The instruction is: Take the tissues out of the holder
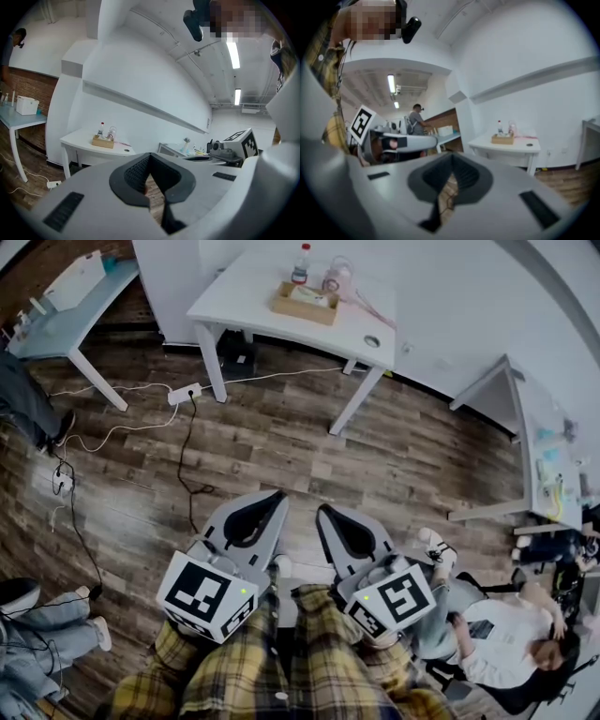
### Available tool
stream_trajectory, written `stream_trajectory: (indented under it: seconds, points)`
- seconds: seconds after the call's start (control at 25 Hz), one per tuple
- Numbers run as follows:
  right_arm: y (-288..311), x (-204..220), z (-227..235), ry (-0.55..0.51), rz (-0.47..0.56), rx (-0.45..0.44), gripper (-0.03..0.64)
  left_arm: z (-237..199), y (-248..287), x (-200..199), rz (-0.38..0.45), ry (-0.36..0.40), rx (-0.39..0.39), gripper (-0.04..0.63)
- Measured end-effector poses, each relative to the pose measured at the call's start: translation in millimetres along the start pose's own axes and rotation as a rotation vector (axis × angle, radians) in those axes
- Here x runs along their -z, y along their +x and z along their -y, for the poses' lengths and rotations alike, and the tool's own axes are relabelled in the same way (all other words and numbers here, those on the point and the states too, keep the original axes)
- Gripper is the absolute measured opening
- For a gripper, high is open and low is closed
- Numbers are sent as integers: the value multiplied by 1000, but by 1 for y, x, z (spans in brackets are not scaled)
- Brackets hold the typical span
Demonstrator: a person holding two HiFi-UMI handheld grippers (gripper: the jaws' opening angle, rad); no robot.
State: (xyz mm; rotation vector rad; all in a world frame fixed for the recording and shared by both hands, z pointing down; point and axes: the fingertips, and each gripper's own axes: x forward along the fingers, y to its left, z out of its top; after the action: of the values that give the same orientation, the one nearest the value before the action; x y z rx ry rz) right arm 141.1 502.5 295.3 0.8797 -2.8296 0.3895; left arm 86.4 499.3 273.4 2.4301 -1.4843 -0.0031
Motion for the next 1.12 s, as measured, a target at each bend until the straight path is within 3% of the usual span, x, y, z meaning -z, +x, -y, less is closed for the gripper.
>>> stream_trajectory:
  seconds: [0.36,0.68,1.12]
  points:
    - [-8,0,16,3,3,8,12,-7,9,-4,10,-6,-42,5]
    - [-15,7,28,7,-10,-36,12,2,13,-1,25,-5,-90,5]
    - [21,8,47,21,-38,-50,12,-36,32,-1,8,-22,-118,5]
